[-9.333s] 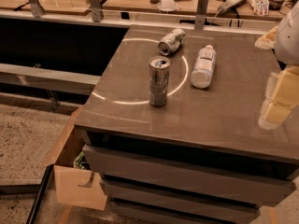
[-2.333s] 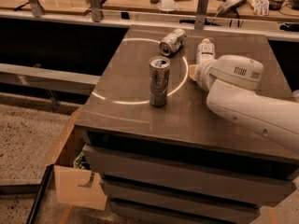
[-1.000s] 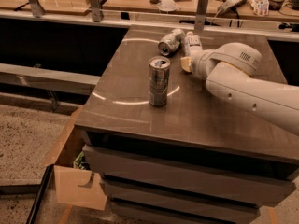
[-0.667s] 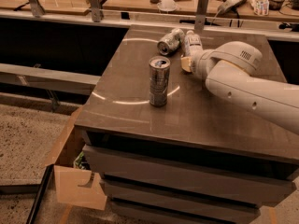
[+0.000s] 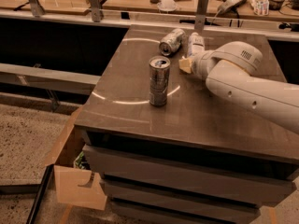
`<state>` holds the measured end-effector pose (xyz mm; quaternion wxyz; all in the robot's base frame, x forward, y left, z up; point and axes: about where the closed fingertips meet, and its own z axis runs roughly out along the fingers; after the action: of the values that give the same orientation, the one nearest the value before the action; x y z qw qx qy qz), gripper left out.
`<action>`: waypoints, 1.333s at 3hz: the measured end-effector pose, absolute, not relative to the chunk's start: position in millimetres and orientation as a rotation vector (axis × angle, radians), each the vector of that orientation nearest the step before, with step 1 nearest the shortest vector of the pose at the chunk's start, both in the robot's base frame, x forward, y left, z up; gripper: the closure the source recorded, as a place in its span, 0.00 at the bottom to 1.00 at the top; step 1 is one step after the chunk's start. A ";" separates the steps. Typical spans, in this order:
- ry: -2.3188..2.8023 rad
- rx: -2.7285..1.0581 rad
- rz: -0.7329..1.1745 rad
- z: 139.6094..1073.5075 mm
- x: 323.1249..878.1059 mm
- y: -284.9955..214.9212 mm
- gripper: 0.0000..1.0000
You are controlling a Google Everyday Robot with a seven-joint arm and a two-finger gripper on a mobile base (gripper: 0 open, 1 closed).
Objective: Move blue plastic bottle near 7up can
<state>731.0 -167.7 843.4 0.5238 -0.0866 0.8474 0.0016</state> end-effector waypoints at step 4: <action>1.970 0.002 -0.165 912.9 702.7 -264.9 0.00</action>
Offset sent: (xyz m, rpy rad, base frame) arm 0.0027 -0.0631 0.0485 0.0035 -0.0621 -0.1447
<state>702.7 -264.9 912.9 0.5499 0.0007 0.8323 -0.0699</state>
